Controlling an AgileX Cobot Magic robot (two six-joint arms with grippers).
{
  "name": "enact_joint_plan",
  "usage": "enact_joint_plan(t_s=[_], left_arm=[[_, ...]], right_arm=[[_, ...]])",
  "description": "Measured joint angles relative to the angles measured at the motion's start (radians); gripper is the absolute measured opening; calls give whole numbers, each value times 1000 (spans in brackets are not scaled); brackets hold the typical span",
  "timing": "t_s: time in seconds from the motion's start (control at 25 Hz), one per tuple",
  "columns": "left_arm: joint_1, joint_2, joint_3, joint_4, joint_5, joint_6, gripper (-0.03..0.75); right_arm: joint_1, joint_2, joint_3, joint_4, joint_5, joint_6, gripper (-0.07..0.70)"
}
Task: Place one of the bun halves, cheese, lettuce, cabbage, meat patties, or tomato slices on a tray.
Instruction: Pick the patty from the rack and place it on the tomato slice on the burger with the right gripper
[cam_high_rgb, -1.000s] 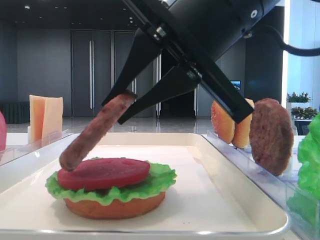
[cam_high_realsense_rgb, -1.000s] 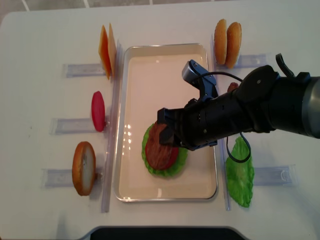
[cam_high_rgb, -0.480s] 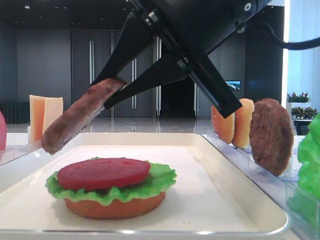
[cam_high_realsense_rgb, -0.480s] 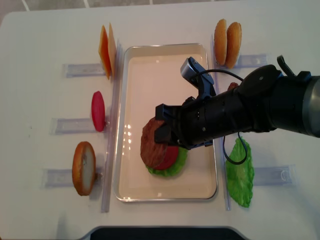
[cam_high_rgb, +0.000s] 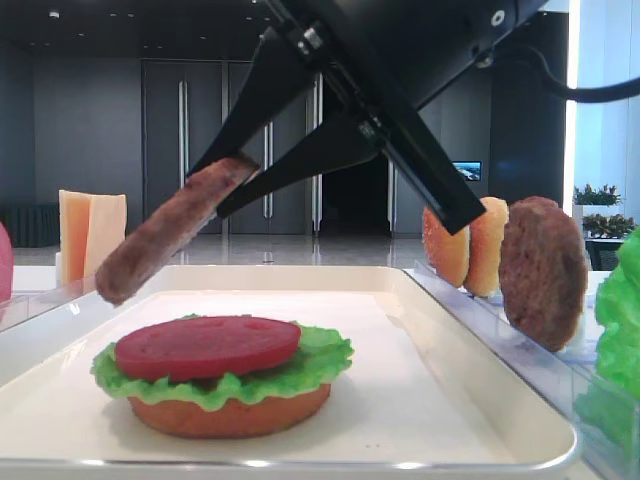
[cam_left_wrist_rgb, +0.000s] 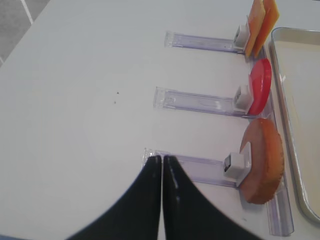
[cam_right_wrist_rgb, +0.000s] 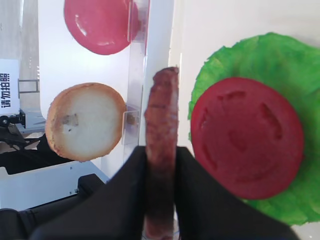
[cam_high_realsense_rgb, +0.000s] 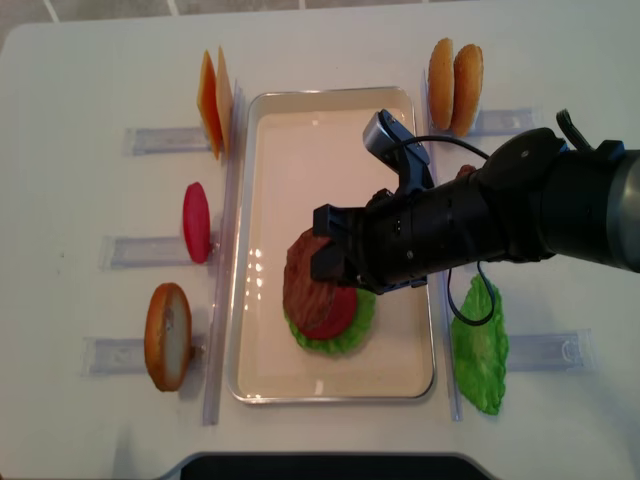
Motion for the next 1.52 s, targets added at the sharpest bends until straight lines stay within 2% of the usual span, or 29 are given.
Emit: enact_joint_plan(t_s=[1.12,1.52], left_arm=[[0,0,0,0,0,0,-1],[0,0,0,0,0,0,-1]], right_arm=[[-11,0,20,-15,3,-3,145],[-12,39,20,-15,35,-14,144]])
